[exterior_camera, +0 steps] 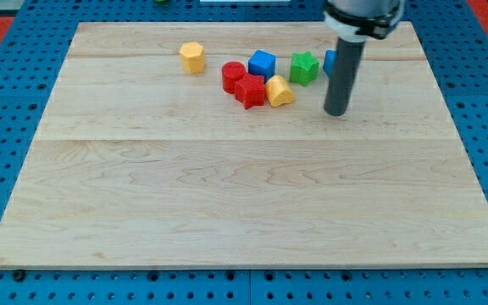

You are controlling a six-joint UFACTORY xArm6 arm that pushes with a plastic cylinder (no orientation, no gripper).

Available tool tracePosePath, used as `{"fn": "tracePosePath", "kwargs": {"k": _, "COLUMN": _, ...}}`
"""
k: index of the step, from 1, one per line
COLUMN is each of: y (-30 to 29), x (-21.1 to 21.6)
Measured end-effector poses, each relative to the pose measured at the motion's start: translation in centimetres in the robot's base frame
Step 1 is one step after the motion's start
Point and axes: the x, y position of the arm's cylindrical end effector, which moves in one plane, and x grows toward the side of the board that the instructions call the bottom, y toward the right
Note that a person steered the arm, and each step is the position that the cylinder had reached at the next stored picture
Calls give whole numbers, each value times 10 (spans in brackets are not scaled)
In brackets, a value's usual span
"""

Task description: Move the triangle into the heart

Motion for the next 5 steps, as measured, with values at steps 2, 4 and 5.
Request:
{"fn": "tracePosePath", "kwargs": {"k": 2, "y": 16, "x": -78}}
{"fn": "tracePosePath", "kwargs": {"k": 4, "y": -3, "x": -113}}
{"fn": "tracePosePath", "kwargs": {"k": 5, "y": -4, "x": -133}}
